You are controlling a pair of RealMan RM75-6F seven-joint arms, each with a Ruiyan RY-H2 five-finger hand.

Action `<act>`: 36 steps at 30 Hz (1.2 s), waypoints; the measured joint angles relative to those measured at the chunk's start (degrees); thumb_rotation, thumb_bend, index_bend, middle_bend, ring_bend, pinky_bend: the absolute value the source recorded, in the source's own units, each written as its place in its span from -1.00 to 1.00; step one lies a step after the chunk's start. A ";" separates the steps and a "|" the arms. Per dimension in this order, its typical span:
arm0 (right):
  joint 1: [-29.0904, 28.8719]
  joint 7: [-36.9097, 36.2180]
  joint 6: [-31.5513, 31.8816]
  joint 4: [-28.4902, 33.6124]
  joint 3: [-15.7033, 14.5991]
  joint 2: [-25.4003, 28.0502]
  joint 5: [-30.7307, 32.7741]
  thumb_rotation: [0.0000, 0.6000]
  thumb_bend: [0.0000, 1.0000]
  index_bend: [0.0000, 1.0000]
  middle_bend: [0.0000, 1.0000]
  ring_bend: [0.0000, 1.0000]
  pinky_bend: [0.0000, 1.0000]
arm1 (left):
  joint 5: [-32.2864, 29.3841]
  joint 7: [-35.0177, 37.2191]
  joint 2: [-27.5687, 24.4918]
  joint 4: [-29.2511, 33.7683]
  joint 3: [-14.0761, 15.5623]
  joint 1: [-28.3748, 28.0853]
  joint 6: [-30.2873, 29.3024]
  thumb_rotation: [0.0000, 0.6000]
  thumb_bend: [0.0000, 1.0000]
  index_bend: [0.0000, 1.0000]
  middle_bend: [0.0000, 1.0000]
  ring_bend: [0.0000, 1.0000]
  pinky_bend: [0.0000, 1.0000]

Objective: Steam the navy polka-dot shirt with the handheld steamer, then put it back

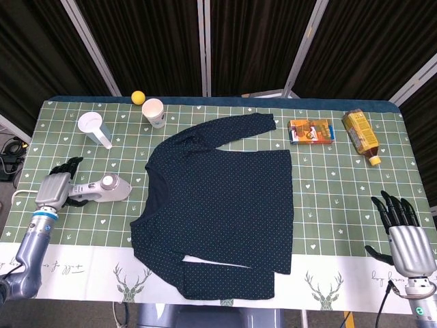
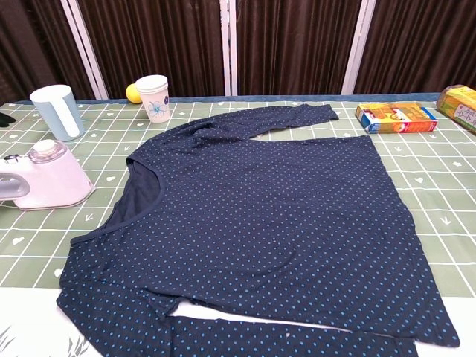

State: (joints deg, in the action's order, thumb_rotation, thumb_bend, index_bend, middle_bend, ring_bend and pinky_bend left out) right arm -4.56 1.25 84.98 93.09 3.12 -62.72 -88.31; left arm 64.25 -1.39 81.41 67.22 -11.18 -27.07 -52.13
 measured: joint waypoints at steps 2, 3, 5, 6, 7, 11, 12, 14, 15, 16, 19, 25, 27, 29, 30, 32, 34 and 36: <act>0.02 0.12 0.06 -0.03 0.00 -0.11 0.04 1.00 -1.00 -1.00 -1.00 -1.00 -1.00 | -0.15 0.03 0.64 -1.39 -0.07 -0.40 0.31 1.00 -0.57 -0.80 -0.74 -0.61 -0.52; 0.00 0.12 0.05 -0.03 0.02 -0.13 0.07 1.00 -1.00 -1.00 -1.00 -1.00 -1.00 | -0.26 0.13 1.10 -2.34 -0.10 -0.68 0.65 1.00 -0.56 -0.76 -0.70 -0.58 -0.47; -0.03 0.12 -0.02 -0.07 0.04 -0.17 0.16 1.00 -1.00 -1.00 -1.00 -1.00 -1.00 | -0.41 0.24 1.76 -3.68 -0.12 -1.09 1.18 1.00 -0.55 -0.70 -0.66 -0.53 -0.39; -0.06 0.10 -0.07 -0.10 0.05 -0.20 0.23 1.00 -1.00 -1.00 -1.00 -1.00 -1.00 | -0.44 0.26 2.24 -4.54 -0.11 -1.33 1.33 1.00 -0.54 -0.68 -0.65 -0.51 -0.37; -0.08 0.11 -0.12 -0.14 0.07 -0.24 0.30 1.00 -1.00 -1.00 -1.00 -1.00 -1.00 | -0.43 0.26 2.61 -5.17 -0.09 -1.49 1.42 1.00 -0.54 -0.67 -0.65 -0.49 -0.35; -0.18 0.20 -0.34 -0.25 0.07 -0.36 0.45 1.00 -1.00 -1.00 -1.00 -1.00 -1.00 | -0.35 0.35 4.03 -7.44 0.03 -2.29 2.15 1.00 -0.51 -0.55 -0.54 -0.37 -0.19; -0.21 0.20 -0.41 -0.27 0.08 -0.38 0.50 1.00 -1.00 -1.00 -1.00 -1.00 -1.00 | -0.34 0.38 4.41 -8.01 0.07 -2.53 2.44 1.00 -0.46 -0.48 -0.48 -0.32 -0.12; -0.27 0.22 -0.56 -0.35 0.10 -0.44 0.64 1.00 -1.00 -1.00 -1.00 -1.00 -1.00 | -0.32 0.42 4.96 -8.80 0.12 -2.88 2.87 1.00 -0.31 -0.32 -0.34 -0.21 0.03; -0.30 0.20 -0.63 -0.36 0.11 -0.45 0.72 1.00 -1.00 -1.00 -1.00 -1.00 -1.00 | -0.28 0.48 5.32 -9.30 0.14 -3.09 3.06 1.00 -0.19 -0.21 -0.24 -0.15 0.12; -0.32 0.16 -0.71 -0.39 0.13 -0.46 0.82 1.00 -1.00 -1.00 -1.00 -1.00 -1.00 | -0.24 0.54 5.58 -9.66 0.14 -3.24 3.14 1.00 -0.11 -0.13 -0.18 -0.11 0.17; -0.36 0.10 -0.77 -0.48 0.16 -0.46 0.95 1.00 -1.00 -1.00 -1.00 -1.00 -1.00 | 0.12 1.14 6.30 -10.69 0.12 -3.53 3.14 1.00 0.04 0.17 0.02 0.03 0.38; -0.45 0.12 -0.96 -0.64 0.15 -0.56 1.07 1.00 -1.00 -1.00 -1.00 -1.00 -1.00 | 2.02 3.17 7.03 -12.61 0.62 -3.67 2.64 1.00 0.05 0.77 0.37 0.26 0.70; -0.48 0.20 -1.04 -0.68 0.13 -0.61 1.08 1.00 -1.00 -1.00 -1.00 -1.00 -1.00 | 2.51 3.50 7.29 -13.26 0.82 -3.67 2.31 1.00 0.12 0.95 0.49 0.35 0.79; -0.52 0.25 -1.11 -0.68 0.11 -0.67 1.10 1.00 -1.00 -1.00 -1.00 -1.00 -1.00 | 3.00 3.68 7.57 -13.99 1.01 -3.68 2.00 1.00 0.21 1.00 0.57 0.41 0.85; -0.53 0.27 -1.12 -0.67 0.10 -0.68 1.10 1.00 -1.00 -1.00 -1.00 -1.00 -1.00 | 3.35 3.79 7.76 -14.50 1.15 -3.70 1.80 1.00 0.25 1.00 0.60 0.42 0.86; -0.53 0.30 -1.11 -0.66 0.09 -0.71 1.12 1.00 -1.00 -1.00 -1.00 -1.00 -1.00 | 3.92 4.04 8.01 -15.22 1.41 -3.74 1.64 1.00 0.28 1.00 0.62 0.44 0.88; -0.54 0.35 -1.12 -0.63 0.10 -0.73 1.16 1.00 -1.00 -1.00 -1.00 -1.00 -1.00 | 4.40 4.72 7.96 -15.35 1.63 -3.82 1.78 1.00 0.29 1.00 0.63 0.45 0.89; -0.55 0.47 -1.14 -0.61 0.10 -0.78 1.20 1.00 -1.00 -1.00 -1.00 -1.00 -1.00 | 5.21 6.13 7.52 -14.91 1.80 -3.90 1.79 1.00 0.30 1.00 0.64 0.46 0.90</act>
State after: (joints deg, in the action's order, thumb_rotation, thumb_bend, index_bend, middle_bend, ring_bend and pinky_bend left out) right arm -5.11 1.72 83.84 92.47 3.22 -63.49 -87.12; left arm 69.46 4.73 88.92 52.31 -9.37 -30.97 -50.34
